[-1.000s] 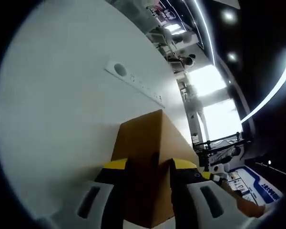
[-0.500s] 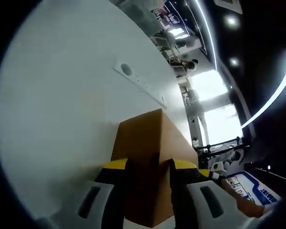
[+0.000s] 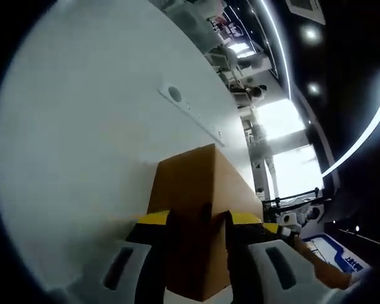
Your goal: Operate the shoe box by opening the lid, removing the specified soft item, and placing it in the target area until the item is outside and the box remains undamaged.
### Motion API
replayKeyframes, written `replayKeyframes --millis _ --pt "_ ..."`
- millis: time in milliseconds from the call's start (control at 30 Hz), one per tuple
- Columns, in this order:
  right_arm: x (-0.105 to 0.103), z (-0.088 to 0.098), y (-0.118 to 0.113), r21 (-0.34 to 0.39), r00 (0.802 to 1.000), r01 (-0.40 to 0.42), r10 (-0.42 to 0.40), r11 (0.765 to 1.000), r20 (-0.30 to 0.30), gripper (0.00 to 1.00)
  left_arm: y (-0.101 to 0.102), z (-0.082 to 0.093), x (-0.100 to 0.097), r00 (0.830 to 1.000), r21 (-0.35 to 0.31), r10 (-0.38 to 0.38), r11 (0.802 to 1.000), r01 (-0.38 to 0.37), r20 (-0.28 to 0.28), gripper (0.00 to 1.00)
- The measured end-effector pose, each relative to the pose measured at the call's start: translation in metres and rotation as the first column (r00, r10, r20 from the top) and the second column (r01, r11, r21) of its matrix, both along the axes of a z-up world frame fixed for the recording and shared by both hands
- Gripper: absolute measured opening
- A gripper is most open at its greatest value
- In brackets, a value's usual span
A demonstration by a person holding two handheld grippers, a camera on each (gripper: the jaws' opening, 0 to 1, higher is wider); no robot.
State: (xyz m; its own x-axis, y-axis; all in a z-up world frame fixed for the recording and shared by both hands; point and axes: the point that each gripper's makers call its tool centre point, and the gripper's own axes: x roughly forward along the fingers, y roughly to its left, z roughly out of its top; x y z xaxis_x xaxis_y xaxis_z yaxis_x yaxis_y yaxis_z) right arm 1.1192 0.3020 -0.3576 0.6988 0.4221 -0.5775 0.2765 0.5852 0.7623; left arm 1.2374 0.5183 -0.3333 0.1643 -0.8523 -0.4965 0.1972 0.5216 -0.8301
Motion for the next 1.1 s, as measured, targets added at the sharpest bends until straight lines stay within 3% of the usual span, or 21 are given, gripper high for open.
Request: replayKeyframes --millis 167,1100 --pt "0.006 -0.001 -0.001 -0.01 0.999 -0.039 0.039 0.999 -0.004 0.31 0.007 -0.004 0.003 1.0 -0.001 0.021 1.0 -0.021 -0.007 0.33" --pt "0.013 0.001 -0.003 -0.035 0.996 -0.089 0.089 0.995 -0.003 0.31 0.022 -0.02 0.013 0.997 0.0 0.068 0.998 -0.068 -0.024 0.33"
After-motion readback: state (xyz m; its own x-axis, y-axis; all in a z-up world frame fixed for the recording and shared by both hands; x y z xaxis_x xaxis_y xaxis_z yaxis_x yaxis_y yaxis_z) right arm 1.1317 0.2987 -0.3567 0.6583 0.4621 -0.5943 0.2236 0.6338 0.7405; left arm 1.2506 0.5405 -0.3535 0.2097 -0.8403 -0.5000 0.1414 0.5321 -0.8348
